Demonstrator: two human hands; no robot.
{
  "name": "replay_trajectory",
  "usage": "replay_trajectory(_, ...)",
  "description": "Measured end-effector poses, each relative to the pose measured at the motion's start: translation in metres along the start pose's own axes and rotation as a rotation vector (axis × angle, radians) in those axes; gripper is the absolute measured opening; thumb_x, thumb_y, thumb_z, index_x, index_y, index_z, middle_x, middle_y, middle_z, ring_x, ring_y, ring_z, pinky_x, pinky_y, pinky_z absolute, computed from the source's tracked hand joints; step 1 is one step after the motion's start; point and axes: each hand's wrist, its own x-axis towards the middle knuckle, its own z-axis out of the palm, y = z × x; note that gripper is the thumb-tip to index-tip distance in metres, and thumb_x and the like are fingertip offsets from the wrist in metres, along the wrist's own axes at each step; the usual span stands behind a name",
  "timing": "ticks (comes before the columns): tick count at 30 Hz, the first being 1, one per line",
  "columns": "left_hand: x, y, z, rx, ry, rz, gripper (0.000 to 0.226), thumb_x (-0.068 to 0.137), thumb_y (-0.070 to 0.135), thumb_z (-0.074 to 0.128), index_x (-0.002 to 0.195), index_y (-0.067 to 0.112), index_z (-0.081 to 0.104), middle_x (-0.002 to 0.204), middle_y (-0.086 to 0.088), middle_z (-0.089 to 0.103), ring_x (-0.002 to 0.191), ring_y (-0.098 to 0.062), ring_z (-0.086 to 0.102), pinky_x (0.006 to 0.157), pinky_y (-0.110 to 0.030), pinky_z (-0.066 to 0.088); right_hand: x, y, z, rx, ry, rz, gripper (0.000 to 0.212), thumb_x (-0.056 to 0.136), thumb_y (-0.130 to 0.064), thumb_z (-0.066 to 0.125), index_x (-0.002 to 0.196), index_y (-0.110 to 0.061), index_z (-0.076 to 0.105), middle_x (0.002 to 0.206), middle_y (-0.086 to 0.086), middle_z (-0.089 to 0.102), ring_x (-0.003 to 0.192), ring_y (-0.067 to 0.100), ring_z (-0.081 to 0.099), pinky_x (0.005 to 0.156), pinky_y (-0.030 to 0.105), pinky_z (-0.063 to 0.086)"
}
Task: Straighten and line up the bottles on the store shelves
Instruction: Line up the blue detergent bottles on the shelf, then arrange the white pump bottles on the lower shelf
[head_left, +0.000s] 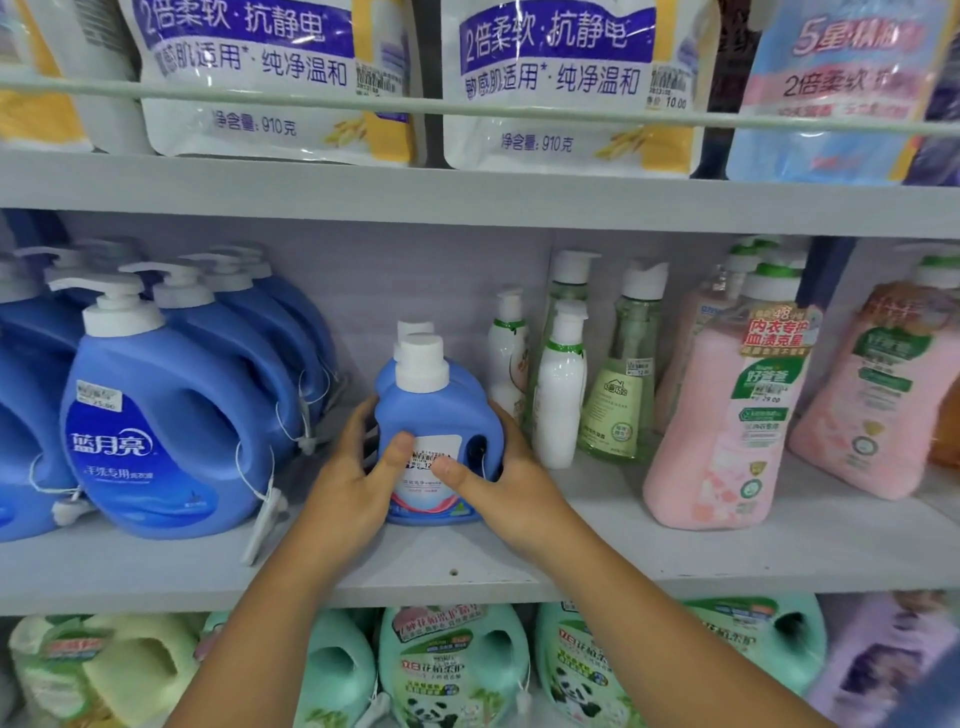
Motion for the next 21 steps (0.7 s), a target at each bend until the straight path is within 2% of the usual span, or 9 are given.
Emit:
replay_trajectory(4, 0.000, -0.001, 0.000, 0.028, -0.002, 0.025, 0.039, 0.093, 0.048, 0.053, 0.130, 0.052, 0.043, 0.109, 0.043, 0.063, 0.100, 0.025, 0.058, 0.076, -0.003, 0.046, -0.003, -0.002, 0.000, -0.016, 0.017, -0.006, 0.051, 0.089, -0.030, 0.079, 0.120, -0.052, 0.045, 0.124, -0.026, 0.060, 0.114, -0.009, 0.060, 0.089, 0.010, 0.049)
replay_trajectory(7, 0.000, -0.004, -0.005, 0.049, 0.026, 0.064, 0.052, 0.091, 0.063, 0.059, 0.138, 0.045, 0.048, 0.127, 0.029, 0.063, 0.118, 0.011, 0.059, 0.097, -0.023, 0.050, -0.011, 0.000, -0.012, 0.091, 0.106, 0.056, 0.066, 0.089, -0.032, 0.078, 0.142, -0.039, 0.040, 0.136, -0.017, 0.057, 0.127, -0.001, 0.056, 0.095, 0.012, 0.048)
replay_trajectory(9, -0.005, -0.002, -0.008, 0.158, 0.210, 0.152, 0.059, 0.089, 0.063, 0.060, 0.137, 0.030, 0.053, 0.134, 0.013, 0.059, 0.125, -0.011, 0.060, 0.105, -0.041, 0.049, -0.020, 0.002, -0.030, 0.057, 0.218, 0.027, 0.068, 0.090, -0.033, 0.076, 0.148, -0.031, 0.040, 0.145, -0.011, 0.053, 0.133, 0.002, 0.051, 0.109, 0.021, 0.044)
replay_trajectory(10, -0.013, 0.004, -0.007, 0.214, 0.327, 0.240, 0.053, 0.089, 0.056, 0.060, 0.129, 0.022, 0.057, 0.127, 0.010, 0.058, 0.118, -0.019, 0.061, 0.103, -0.043, 0.049, -0.025, 0.004, -0.042, 0.027, 0.281, -0.006, 0.063, 0.091, -0.032, 0.075, 0.146, -0.031, 0.043, 0.145, -0.011, 0.053, 0.133, 0.002, 0.051, 0.113, 0.027, 0.042)
replay_trajectory(12, -0.035, 0.021, 0.006, 0.262, 0.518, 0.441, 0.029, 0.092, 0.037, 0.059, 0.107, 0.012, 0.061, 0.107, 0.003, 0.055, 0.100, -0.022, 0.059, 0.093, -0.037, 0.046, -0.033, 0.008, -0.067, 0.004, 0.371, -0.037, 0.054, 0.093, -0.029, 0.072, 0.142, -0.031, 0.047, 0.143, -0.011, 0.055, 0.133, 0.002, 0.051, 0.117, 0.035, 0.040)
replay_trajectory(13, -0.048, 0.034, 0.018, 0.246, 0.536, 0.524, 0.019, 0.092, 0.030, 0.058, 0.098, 0.012, 0.060, 0.100, 0.002, 0.055, 0.095, -0.017, 0.057, 0.090, -0.031, 0.044, -0.035, 0.008, -0.078, 0.000, 0.388, -0.030, 0.053, 0.095, -0.027, 0.070, 0.142, -0.030, 0.047, 0.144, -0.011, 0.054, 0.134, 0.002, 0.050, 0.118, 0.037, 0.039)
replay_trajectory(16, -0.070, 0.062, 0.068, 0.089, 0.361, 0.511, 0.011, 0.090, 0.030, 0.057, 0.094, 0.021, 0.059, 0.098, 0.011, 0.060, 0.095, -0.011, 0.061, 0.085, -0.019, 0.044, -0.039, 0.007, -0.095, -0.044, 0.351, -0.001, 0.064, 0.097, -0.028, 0.067, 0.153, -0.030, 0.035, 0.156, -0.013, 0.040, 0.144, 0.002, 0.038, 0.122, 0.038, 0.032)
replay_trajectory(19, -0.062, 0.065, 0.123, 0.066, 0.180, 0.394, 0.024, 0.089, 0.033, 0.060, 0.112, 0.028, 0.059, 0.113, 0.015, 0.058, 0.107, -0.014, 0.062, 0.091, -0.019, 0.046, -0.039, 0.005, -0.097, -0.073, 0.320, 0.009, 0.076, 0.097, -0.032, 0.066, 0.160, -0.027, 0.024, 0.162, -0.011, 0.033, 0.147, 0.003, 0.033, 0.122, 0.034, 0.031)
replay_trajectory(21, -0.047, 0.060, 0.153, 0.115, 0.127, 0.325, 0.039, 0.093, 0.030, 0.061, 0.131, 0.028, 0.051, 0.131, 0.014, 0.051, 0.125, -0.008, 0.053, 0.103, -0.017, 0.041, -0.038, 0.004, -0.100, -0.079, 0.311, 0.004, 0.076, 0.098, -0.028, 0.065, 0.160, -0.027, 0.021, 0.155, -0.016, 0.039, 0.136, -0.010, 0.040, 0.114, 0.015, 0.035)
